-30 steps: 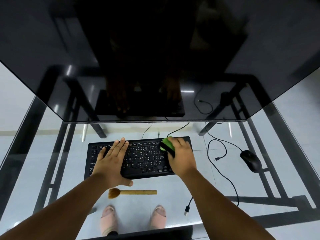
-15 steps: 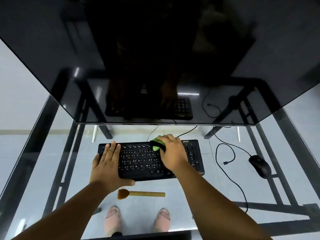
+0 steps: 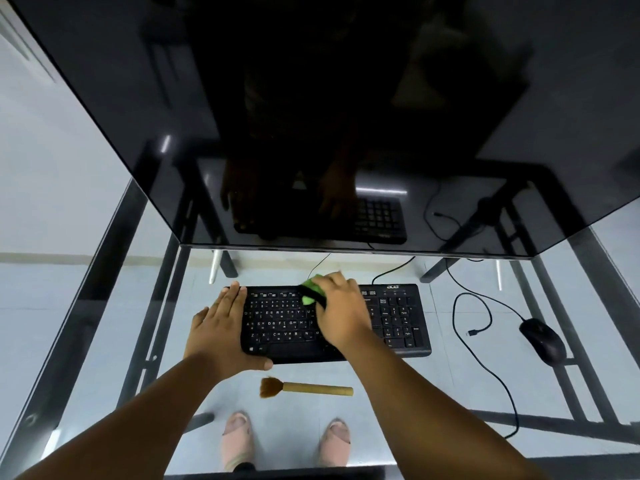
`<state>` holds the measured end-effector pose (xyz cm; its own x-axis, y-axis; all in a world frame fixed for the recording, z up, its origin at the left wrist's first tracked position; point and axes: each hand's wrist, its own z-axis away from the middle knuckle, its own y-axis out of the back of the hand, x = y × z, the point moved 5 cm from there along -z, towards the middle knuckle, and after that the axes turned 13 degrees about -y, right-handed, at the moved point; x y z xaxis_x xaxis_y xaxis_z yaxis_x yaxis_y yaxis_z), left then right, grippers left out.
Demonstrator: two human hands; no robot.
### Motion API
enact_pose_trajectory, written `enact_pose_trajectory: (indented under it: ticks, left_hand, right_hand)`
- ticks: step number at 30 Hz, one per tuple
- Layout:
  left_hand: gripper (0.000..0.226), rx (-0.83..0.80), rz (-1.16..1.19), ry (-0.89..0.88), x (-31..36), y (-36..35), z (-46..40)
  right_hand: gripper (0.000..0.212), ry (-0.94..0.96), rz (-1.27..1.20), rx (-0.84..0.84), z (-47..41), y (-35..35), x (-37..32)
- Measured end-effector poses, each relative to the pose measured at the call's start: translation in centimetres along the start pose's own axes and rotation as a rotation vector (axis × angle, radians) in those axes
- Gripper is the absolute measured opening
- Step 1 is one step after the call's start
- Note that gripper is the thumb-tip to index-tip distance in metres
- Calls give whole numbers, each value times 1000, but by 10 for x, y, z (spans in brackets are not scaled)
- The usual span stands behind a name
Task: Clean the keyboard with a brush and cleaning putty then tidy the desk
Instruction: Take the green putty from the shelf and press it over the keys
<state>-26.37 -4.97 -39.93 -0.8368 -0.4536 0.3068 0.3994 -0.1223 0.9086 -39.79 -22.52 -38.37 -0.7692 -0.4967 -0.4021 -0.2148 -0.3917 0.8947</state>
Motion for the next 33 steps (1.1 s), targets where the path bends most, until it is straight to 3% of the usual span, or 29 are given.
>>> enact_pose_trajectory:
  ticks: [3, 10, 19, 25, 28, 30, 33]
  left_hand:
    - [144, -37, -23, -36, -7, 2, 1]
    - [142, -44, -31, -73, -13, 3, 2]
    - [141, -46, -43, -83, -14, 4, 2]
    - [142, -61, -59, -76, -13, 4, 0]
    - [143, -69, -79, -65, -12, 4, 0]
    - [143, -74, -86, -59, -11, 3, -1]
    - [143, -84, -101, -43, -10, 3, -1]
  right_hand:
    - [54, 59, -9, -16, 9, -3, -1]
    - [48, -269, -30, 201, 11, 19, 58]
    - [54, -18, -27, 22, 21, 2, 17]
    - [50, -358, -33, 276, 18, 37, 98]
    - [47, -478, -47, 322, 10, 41, 115]
    - [48, -452, -30, 298, 6, 37, 108]
    - [50, -233, 14, 213, 6, 27, 92]
